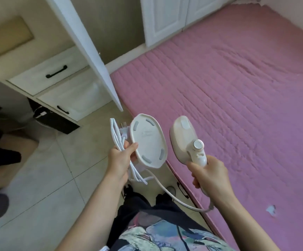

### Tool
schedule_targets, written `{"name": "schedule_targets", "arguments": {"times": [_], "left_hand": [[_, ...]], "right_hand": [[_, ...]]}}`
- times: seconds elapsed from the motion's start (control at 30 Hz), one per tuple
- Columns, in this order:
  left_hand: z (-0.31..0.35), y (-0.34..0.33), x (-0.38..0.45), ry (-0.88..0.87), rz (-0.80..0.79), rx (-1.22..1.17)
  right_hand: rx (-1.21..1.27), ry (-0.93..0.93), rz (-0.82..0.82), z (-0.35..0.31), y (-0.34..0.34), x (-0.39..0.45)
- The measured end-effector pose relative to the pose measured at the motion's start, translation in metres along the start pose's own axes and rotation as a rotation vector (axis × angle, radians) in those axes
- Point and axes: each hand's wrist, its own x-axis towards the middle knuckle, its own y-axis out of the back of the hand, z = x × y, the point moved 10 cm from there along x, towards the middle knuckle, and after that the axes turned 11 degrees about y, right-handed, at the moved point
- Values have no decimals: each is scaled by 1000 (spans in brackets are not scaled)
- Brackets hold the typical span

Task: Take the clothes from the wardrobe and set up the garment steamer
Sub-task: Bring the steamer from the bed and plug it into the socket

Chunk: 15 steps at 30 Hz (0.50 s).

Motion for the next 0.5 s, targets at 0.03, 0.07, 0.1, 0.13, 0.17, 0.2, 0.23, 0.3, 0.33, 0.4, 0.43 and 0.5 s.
{"name": "schedule_targets", "arguments": {"times": [0.03,0.07,0.1,0.13,0.17,0.2,0.23,0.3,0.33,0.4,0.43,0.5], "left_hand": [[-1,13,-1,7,25,-35],[-3,26,-2,11,50,-62],[-3,40,-2,13,78,-91],[-4,53,-2,17,99,-113],[-5,65,-1,20,112,-134],[-6,78,0,23,127,-153],[-6,91,1,23,145,-170],[-7,121,3,33,178,-220],[-6,136,5,37,193,-248],[-4,168,7,40,216,-309],[-2,183,8,40,228,-338],[3,216,10,42,251,-386]], "right_hand": [[-27,17,-18,-8,-8,1],[-51,34,-36,-16,-16,1],[-68,53,-56,-24,-25,2],[-82,71,-77,-33,-35,2],[-97,91,-98,-42,-46,3],[-114,109,-115,-51,-56,3],[-129,129,-132,-60,-66,2],[-146,158,-168,-79,-90,0],[-152,168,-184,-88,-102,-2],[-160,187,-210,-108,-128,-7],[-163,197,-219,-118,-140,-11],[-164,216,-235,-139,-167,-18]]}}
